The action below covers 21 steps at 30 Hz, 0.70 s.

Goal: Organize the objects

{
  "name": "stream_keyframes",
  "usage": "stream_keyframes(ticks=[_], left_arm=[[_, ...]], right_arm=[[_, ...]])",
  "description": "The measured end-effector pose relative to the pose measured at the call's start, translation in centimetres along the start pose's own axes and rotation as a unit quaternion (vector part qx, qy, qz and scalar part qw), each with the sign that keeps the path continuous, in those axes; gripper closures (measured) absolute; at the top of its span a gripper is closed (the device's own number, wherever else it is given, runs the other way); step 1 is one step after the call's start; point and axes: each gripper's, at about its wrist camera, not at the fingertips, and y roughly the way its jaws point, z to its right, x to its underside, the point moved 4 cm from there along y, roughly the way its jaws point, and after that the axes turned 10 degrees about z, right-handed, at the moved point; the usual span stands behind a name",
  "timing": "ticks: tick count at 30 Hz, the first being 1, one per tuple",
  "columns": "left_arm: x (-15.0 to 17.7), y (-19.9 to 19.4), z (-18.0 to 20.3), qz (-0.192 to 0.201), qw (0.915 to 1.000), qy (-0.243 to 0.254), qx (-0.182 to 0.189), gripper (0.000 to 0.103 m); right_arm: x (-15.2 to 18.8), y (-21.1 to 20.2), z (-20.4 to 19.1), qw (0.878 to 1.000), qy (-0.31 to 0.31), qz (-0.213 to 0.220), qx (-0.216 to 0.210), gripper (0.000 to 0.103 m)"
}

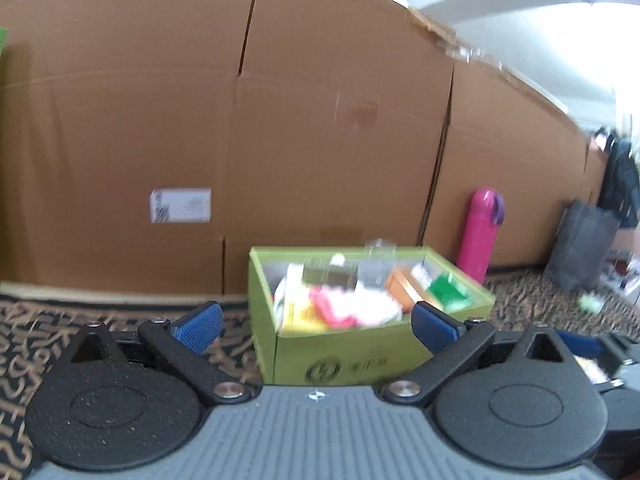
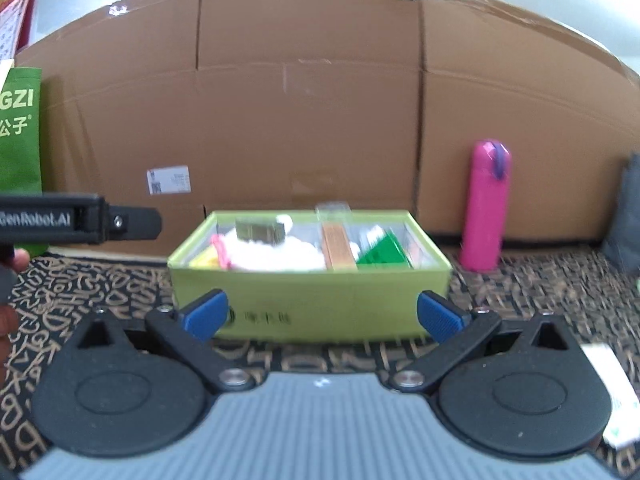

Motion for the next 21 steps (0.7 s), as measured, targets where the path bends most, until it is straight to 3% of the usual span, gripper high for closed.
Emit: stream_keyframes(ticks=[8,12,21], left_arm=[[4.6,1.5,1.4,-0.098,0.9926,0.059,-0.042,0.0],[5.1,1.5,1.6,-0.102,0.9908,0.072,-0.052,0.0],[5.1,0.9,1.5,-0.099,0.9926,0.059,-0.039,0.0]], right_arm=[[3.6,-1.3,2.0,0.996,0.031,-0.057,0.061,0.0],[4.3,-1.4,2.5,0.995,0.039,-0.064,0.067,0.0],[4.4,-0.5,2.0,0.993,0.029,-0.08,0.083,0.0]])
